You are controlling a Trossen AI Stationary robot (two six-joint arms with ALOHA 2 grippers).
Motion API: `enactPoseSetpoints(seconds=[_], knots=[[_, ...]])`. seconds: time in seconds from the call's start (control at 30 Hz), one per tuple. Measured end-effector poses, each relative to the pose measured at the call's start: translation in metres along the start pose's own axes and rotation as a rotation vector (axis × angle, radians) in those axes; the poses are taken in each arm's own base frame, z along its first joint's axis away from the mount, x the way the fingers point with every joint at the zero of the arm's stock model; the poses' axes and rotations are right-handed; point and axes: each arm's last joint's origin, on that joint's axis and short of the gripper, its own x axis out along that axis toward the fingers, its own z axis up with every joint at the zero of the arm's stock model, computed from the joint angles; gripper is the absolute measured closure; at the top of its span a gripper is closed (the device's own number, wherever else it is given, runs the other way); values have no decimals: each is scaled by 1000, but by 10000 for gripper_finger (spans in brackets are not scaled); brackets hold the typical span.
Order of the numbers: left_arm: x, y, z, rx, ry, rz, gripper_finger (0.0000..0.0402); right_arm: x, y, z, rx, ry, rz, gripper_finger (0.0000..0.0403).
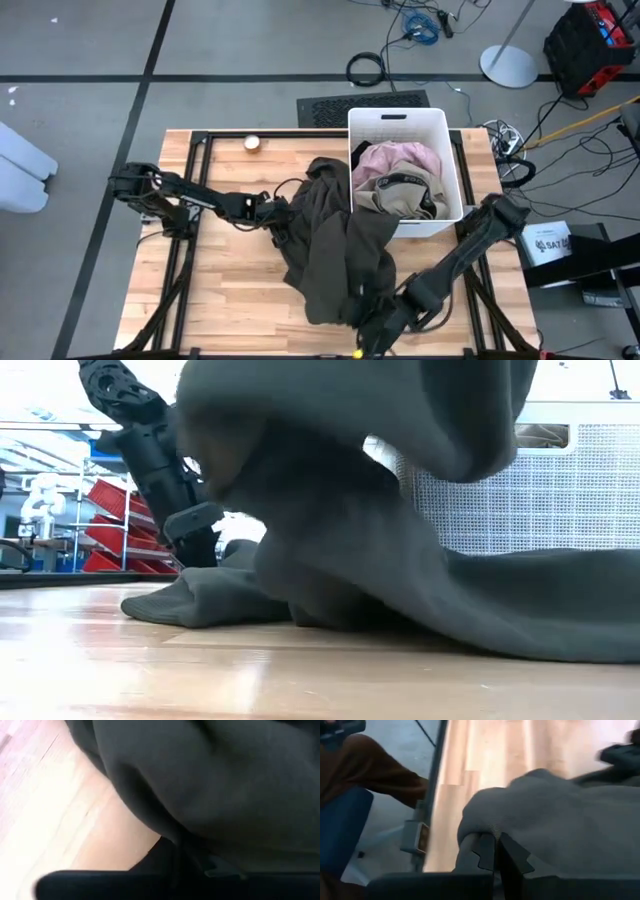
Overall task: Sort clothes
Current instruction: Put the black jacket into the laundry bin
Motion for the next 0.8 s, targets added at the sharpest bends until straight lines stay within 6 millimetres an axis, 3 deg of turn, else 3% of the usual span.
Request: enactPoseSetpoints(seconds=[0.2, 0.43, 0.63, 0.8], knots=[[-26, -6, -2, 42, 17, -17, 392, 22, 19, -5, -3, -13, 98, 403], [-99, -22, -4, 90, -130, -106, 396, 22, 19, 3, -95, -129, 16, 403], [-165, -32, -1, 86, -414, -322, 396, 30, -3, 28, -214, -284, -173, 403], [-197, -40, -4, 89, -582, -496, 396, 46, -39, 48, -269, -285, -187, 403]])
